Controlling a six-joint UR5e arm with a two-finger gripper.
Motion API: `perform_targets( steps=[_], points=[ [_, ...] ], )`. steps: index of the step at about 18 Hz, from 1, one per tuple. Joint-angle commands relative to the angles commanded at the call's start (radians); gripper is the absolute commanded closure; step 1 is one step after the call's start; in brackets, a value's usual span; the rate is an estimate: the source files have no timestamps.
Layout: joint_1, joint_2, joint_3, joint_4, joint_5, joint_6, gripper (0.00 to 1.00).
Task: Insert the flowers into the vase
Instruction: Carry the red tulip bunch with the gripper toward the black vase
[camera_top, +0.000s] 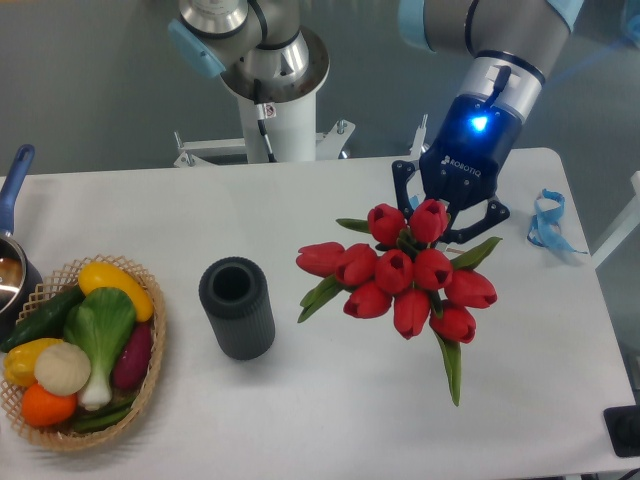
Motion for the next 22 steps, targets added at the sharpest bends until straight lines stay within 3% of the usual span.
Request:
perform_targets(
  steps=[14,22],
  points=[
    [-0.026,0.011,-0.009,0.0,-0.014,-0.008,0.86],
    [-0.107,-0.002,-0.055,0.015,-0.32,0.0,0.86]
  ],
)
